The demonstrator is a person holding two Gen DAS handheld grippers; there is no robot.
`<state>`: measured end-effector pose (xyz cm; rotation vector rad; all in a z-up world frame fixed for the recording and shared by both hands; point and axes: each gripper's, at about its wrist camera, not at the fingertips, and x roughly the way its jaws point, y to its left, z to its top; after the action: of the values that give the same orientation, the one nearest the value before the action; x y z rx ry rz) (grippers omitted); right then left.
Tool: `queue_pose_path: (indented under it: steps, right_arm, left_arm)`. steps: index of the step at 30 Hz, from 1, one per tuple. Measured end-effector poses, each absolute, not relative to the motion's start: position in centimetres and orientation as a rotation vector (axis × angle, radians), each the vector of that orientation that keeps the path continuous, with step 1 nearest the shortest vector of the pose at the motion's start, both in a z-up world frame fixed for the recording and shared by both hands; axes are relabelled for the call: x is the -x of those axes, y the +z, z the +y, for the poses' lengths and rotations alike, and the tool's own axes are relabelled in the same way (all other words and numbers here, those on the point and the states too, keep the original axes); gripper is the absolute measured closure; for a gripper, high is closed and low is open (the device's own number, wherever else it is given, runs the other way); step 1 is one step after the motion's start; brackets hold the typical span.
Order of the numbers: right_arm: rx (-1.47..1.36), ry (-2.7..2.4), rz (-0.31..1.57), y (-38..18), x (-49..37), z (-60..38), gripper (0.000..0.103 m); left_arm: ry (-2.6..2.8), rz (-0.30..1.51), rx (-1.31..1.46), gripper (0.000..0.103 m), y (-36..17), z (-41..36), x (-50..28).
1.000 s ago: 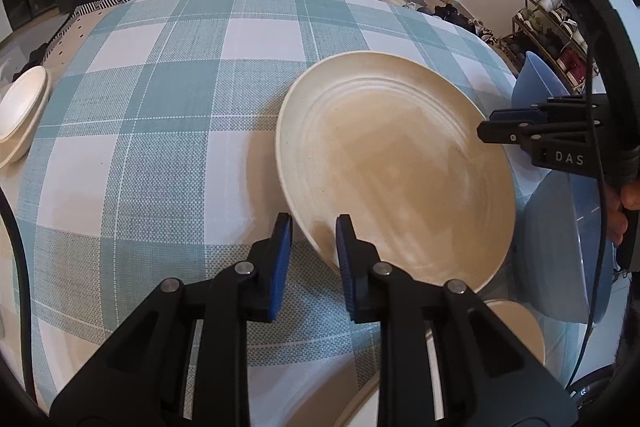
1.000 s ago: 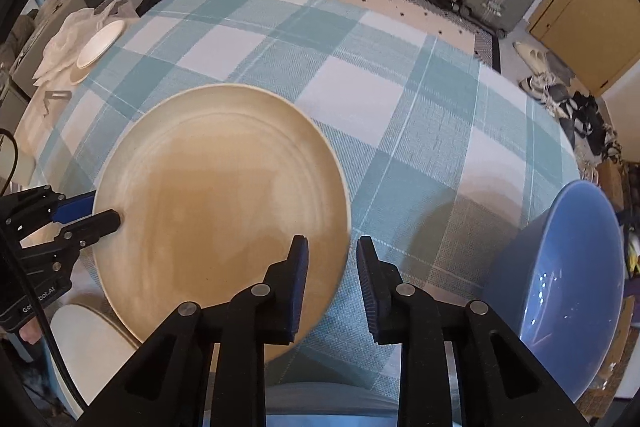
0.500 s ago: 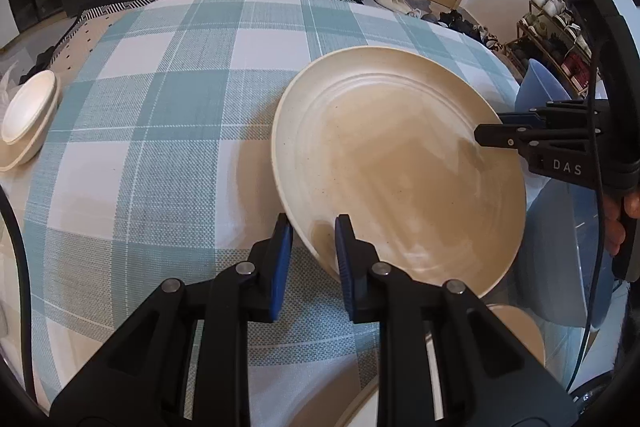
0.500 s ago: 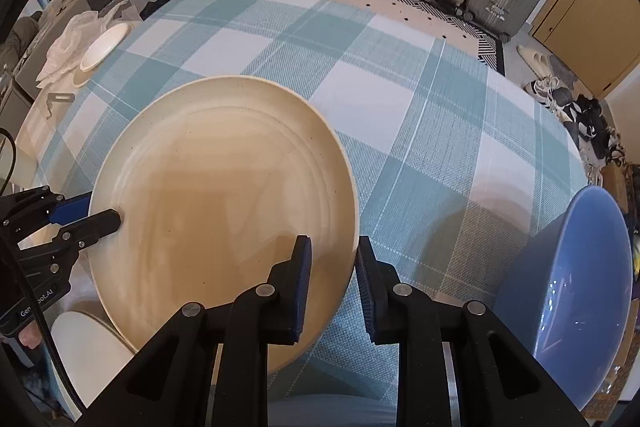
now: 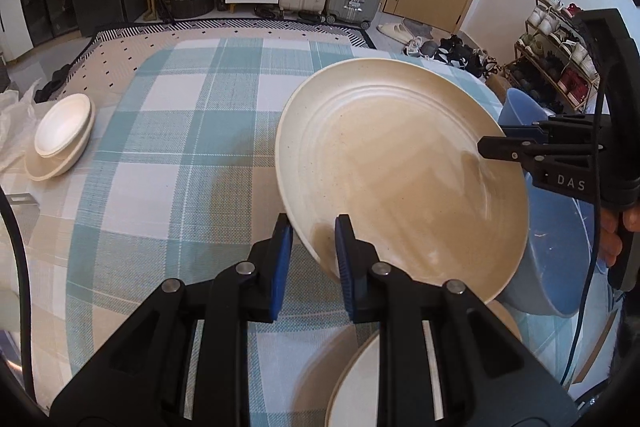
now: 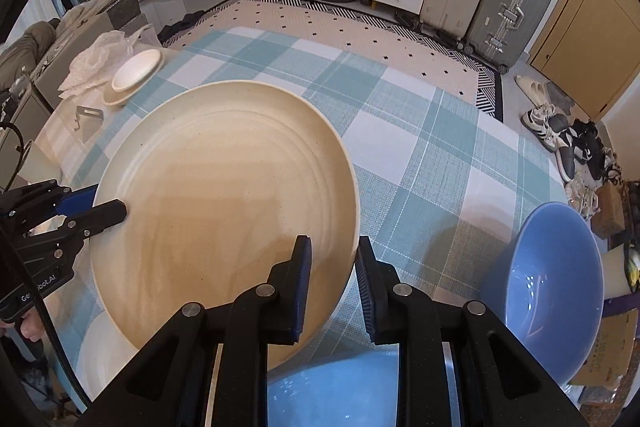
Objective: Organize plates and bowls
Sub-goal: 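Carry the cream plate with both grippers and lower it onto the cream plate stack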
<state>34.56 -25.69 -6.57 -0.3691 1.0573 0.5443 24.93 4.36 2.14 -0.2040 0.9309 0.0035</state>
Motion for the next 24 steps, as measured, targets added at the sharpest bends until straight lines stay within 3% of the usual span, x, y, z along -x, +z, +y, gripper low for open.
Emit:
queue_pose_path:
  steps: [24]
  right_arm:
    - [0.316, 0.58, 0.959, -0.1, -23.4, -27.5, 0.08]
  left_arm:
    - [0.0, 0.855, 0.155, 0.084, 9.1, 3.0, -14.4]
